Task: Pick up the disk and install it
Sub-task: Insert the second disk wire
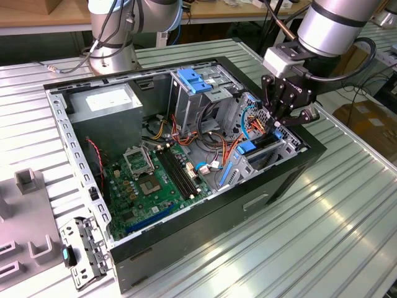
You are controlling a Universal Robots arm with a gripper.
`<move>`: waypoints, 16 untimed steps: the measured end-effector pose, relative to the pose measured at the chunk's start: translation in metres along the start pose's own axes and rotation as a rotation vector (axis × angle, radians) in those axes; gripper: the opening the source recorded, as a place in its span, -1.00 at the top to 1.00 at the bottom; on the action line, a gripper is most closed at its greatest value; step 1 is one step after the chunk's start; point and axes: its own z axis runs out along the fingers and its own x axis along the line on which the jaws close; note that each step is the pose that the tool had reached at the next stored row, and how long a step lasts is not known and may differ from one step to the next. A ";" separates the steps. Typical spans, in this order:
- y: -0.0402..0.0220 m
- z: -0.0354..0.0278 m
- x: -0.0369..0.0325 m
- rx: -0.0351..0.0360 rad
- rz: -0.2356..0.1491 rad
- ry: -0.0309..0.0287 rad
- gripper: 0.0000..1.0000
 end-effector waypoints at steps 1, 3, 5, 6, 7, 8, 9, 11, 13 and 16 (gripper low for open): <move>0.0000 0.0000 0.0000 0.0000 0.000 0.0000 0.79; 0.0001 -0.0001 0.0000 0.0000 0.000 0.0001 0.79; 0.0014 -0.0001 0.0001 0.0000 0.000 0.0001 0.79; 0.0025 -0.0001 0.0001 0.0000 0.000 0.0001 0.79; 0.0039 -0.0001 0.0001 0.0000 0.000 0.0000 0.79; 0.0071 -0.0001 0.0003 0.0000 0.000 0.0000 0.79; 0.0096 -0.0001 0.0005 0.0000 0.000 0.0000 0.79; 0.0123 -0.0001 0.0006 0.0000 0.000 -0.0001 0.79; 0.0127 -0.0001 0.0006 0.0000 0.000 0.0000 0.79; 0.0128 -0.0017 0.0006 0.0000 0.000 0.0003 0.79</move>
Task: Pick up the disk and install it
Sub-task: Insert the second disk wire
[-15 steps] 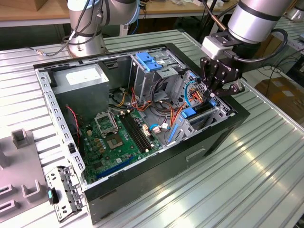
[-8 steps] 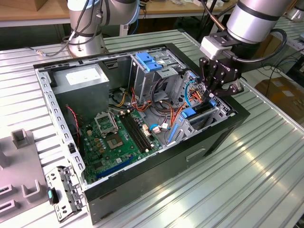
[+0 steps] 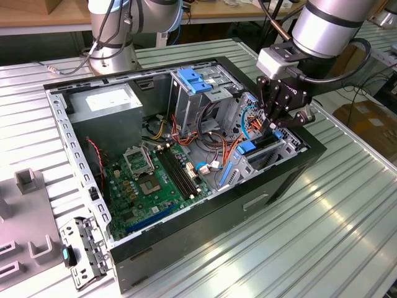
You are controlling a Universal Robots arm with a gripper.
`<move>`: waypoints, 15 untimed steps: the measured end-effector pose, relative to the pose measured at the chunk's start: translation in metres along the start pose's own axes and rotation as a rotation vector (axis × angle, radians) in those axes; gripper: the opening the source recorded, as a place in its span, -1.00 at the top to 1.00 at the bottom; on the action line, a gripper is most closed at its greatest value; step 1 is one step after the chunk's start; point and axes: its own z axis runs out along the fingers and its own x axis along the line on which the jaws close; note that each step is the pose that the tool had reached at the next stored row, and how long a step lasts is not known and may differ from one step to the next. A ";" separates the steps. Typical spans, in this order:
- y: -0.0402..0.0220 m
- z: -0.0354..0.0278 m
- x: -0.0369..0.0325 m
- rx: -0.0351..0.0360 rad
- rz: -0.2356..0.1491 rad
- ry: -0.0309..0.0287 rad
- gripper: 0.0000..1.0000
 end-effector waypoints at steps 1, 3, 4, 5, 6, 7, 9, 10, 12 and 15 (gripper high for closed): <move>0.0000 -0.0047 0.0001 0.0000 0.000 -0.0004 0.79; -0.0001 -0.0147 0.0001 0.0000 0.000 -0.0005 0.79; -0.0001 -0.0171 0.0002 0.0000 0.000 -0.0004 0.79; -0.0001 -0.0199 0.0002 0.0000 0.000 -0.0003 0.79; -0.0001 -0.0236 0.0002 0.0000 0.000 -0.0005 0.79; -0.0002 -0.0264 0.0002 0.0000 0.000 -0.0005 0.79; -0.0001 -0.0267 0.0002 -0.0029 0.000 -0.0005 0.79; -0.0001 -0.0271 0.0003 -0.0030 0.000 -0.0003 0.79; -0.0001 -0.0289 -0.0001 -0.0033 0.000 -0.0001 0.79; -0.0002 -0.0302 -0.0003 -0.0063 0.000 -0.0004 0.79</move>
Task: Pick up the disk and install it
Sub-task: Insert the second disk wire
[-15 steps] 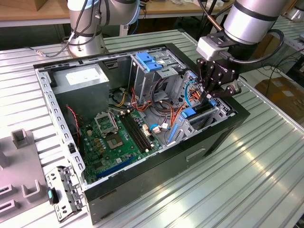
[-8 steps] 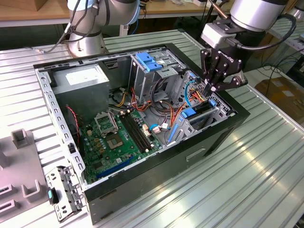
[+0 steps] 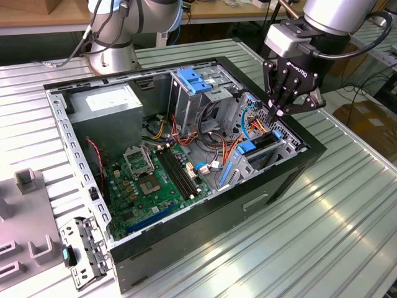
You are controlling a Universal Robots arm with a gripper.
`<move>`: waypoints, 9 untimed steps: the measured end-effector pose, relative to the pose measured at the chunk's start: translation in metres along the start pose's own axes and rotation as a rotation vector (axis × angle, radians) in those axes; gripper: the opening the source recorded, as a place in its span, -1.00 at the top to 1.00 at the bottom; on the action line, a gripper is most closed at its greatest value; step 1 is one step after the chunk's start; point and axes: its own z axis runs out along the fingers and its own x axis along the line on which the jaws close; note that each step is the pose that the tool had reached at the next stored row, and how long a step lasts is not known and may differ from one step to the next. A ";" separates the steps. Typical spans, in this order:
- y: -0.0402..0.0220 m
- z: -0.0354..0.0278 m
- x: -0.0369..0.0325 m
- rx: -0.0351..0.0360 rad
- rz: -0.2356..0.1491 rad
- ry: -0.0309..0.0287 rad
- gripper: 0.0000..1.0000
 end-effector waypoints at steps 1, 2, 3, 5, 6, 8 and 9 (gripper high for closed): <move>0.0000 -0.0001 0.0000 -0.0004 0.000 0.0002 0.79; 0.0000 -0.0001 0.0000 -0.0010 0.000 0.0002 0.79; 0.0000 -0.0001 0.0000 -0.0019 0.000 0.0003 0.79; 0.0000 -0.0001 0.0000 -0.0023 0.000 0.0003 0.79; 0.0000 -0.0001 0.0000 -0.0024 0.000 0.0003 0.79; 0.0000 -0.0001 0.0000 -0.0028 0.000 0.0003 0.79; 0.0000 -0.0001 0.0000 -0.0030 0.000 0.0003 0.79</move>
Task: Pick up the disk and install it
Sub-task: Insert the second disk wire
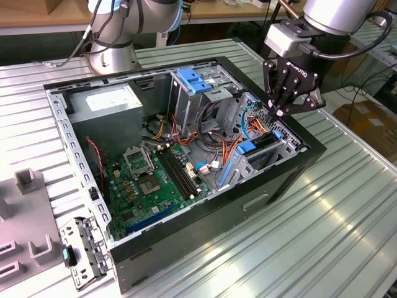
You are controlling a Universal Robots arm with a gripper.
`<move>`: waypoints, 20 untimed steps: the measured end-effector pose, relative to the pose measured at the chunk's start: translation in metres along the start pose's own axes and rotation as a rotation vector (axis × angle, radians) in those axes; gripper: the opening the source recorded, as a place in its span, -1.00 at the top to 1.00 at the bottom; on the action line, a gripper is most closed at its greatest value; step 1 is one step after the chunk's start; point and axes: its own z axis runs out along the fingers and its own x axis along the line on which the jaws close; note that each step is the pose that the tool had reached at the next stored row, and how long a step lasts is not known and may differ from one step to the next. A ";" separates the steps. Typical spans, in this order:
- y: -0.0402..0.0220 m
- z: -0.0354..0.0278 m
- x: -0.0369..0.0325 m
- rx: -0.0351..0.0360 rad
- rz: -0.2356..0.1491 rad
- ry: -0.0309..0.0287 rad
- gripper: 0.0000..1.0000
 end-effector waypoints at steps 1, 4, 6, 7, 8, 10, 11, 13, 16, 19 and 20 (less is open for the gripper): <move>0.0000 0.0000 0.0000 -0.0001 0.000 0.0000 0.79; 0.0000 0.0000 0.0000 -0.0008 0.000 0.0001 0.79; -0.0001 0.0000 0.0000 -0.0072 0.000 0.0003 0.79; 0.0000 -0.0003 0.0000 -0.0138 0.000 0.0009 0.79; 0.0001 -0.0012 -0.0004 -0.0194 0.000 0.0063 0.79; 0.0002 -0.0045 -0.0049 -0.0220 0.000 0.0231 0.79; 0.0000 -0.0052 -0.0068 -0.0237 0.000 0.0275 0.79; -0.0001 -0.0076 -0.0135 -0.0277 0.000 0.0447 0.79; -0.0015 -0.0102 -0.0260 -0.0381 0.000 0.0731 0.79; -0.0026 -0.0105 -0.0417 -0.0521 0.000 0.0885 0.79; -0.0037 -0.0106 -0.0496 -0.0551 0.000 0.0927 0.79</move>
